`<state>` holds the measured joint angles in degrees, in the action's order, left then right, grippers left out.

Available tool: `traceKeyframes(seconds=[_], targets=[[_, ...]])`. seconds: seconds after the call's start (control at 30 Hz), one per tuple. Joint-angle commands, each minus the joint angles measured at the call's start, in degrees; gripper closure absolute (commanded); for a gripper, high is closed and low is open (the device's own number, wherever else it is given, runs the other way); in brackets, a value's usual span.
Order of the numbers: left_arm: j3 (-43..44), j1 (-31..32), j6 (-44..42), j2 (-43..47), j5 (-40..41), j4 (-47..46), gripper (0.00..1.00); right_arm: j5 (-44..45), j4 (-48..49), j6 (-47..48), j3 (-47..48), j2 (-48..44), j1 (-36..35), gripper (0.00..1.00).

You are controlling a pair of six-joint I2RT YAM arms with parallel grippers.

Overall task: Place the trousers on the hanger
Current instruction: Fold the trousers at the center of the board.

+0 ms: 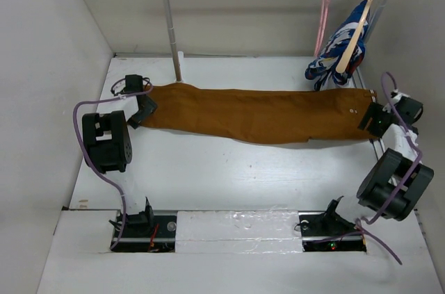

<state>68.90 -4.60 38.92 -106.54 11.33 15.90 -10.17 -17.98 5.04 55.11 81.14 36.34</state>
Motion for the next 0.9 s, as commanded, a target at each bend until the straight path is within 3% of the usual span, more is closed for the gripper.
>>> traceKeyframes(seconds=[0.0, 0.2, 0.23, 0.27, 0.33, 0.37, 0.4, 0.5, 0.53, 0.87], targets=[[2.2, -0.1, 0.7, -2.3, -0.3, -0.2, 0.32, -4.0, 6.1, -3.6, -7.0, 2.9, -1.9, 0.23], [5.2, -0.1, -0.9, -4.7, 1.8, -0.1, 0.76, -7.8, 11.6, -6.6, -5.0, 12.9, -3.4, 0.25], [6.2, -0.1, -1.3, -5.2, 2.3, 0.2, 0.93, -7.8, 13.2, -7.1, -4.7, 14.0, -3.4, 0.26], [6.8, -0.1, -2.0, -5.6, 2.8, 0.3, 0.99, -7.8, 14.2, -7.4, -4.3, 14.5, -4.1, 0.28], [9.0, -0.1, -3.6, -6.7, 6.4, 2.1, 1.0, -7.2, 14.2, -7.2, -2.4, 16.7, -4.8, 0.47], [9.8, -0.1, -4.3, -7.0, 7.6, 2.9, 1.0, -7.1, 13.8, -6.8, -1.7, 17.1, -5.4, 0.67], [10.4, -0.7, -4.9, -7.1, 9.9, 3.6, 1.0, -6.8, 12.1, -6.3, -0.5, 17.5, -5.4, 0.96], [9.3, -2.5, -5.6, -4.6, 12.3, 4.1, 1.0, -5.2, 9.0, -2.8, -0.9, 14.2, -5.4, 1.0], [8.0, -4.3, -5.7, -1.6, 13.8, 4.6, 1.0, -3.1, 6.4, -0.1, -2.0, 8.0, -6.5, 1.0], [2.2, -9.3, -6.0, 8.2, 18.2, 10.6, 1.0, 2.4, -10.3, 6.6, -5.6, -12.2, -6.0, 1.0]])
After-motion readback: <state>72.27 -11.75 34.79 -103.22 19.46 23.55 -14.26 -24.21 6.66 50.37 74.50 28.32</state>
